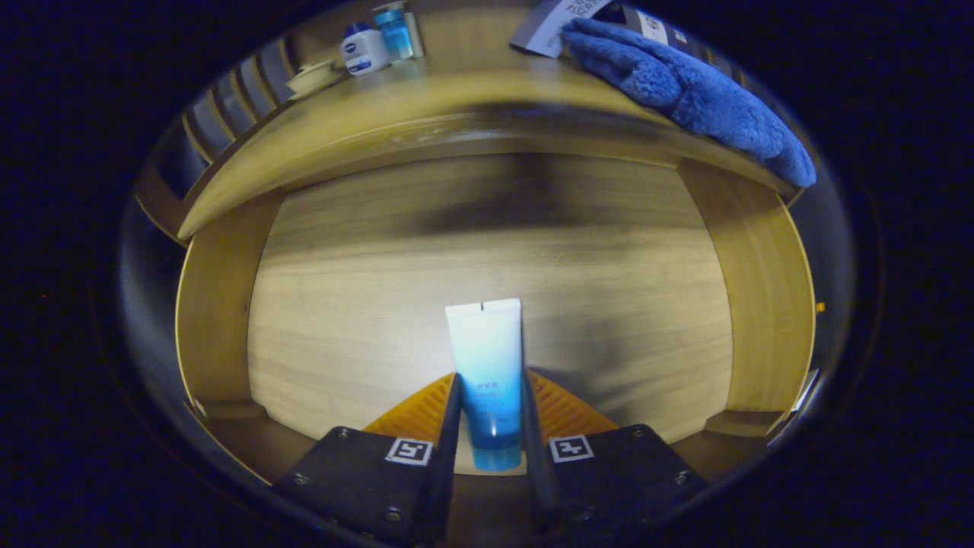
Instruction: Pull open the drawer, take out the items inside it, and place them on the countertop above the cabinet.
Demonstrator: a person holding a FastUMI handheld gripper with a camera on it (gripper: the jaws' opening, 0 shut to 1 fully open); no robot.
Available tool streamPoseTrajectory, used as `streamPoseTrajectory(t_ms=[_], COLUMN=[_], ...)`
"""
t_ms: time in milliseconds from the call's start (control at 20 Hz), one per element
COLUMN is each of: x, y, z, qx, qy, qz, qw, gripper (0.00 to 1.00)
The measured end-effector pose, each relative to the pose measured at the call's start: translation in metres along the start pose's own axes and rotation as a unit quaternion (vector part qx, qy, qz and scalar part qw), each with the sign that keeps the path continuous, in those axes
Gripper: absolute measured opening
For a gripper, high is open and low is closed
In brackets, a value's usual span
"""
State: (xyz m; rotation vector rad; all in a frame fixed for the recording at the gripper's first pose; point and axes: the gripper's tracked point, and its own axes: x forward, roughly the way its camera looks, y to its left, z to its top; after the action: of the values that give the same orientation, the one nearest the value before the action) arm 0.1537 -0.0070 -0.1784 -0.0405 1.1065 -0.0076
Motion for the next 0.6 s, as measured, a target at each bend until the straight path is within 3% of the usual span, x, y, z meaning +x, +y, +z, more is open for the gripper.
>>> streamPoseTrajectory(t_ms=[100, 250, 600], x=[-0.003, -0.015, -0.097], y=[-0.003, 0.003, 0.009], z=[0.003, 0.017, 0.057], qx=[-0.008, 0.016, 0.034], qy=[-0.015, -0.05, -0.192], qz=[-0.01, 0.014, 0.044], qw=[1.0, 0.999, 0.98], gripper=[0.41, 0.42, 0.41])
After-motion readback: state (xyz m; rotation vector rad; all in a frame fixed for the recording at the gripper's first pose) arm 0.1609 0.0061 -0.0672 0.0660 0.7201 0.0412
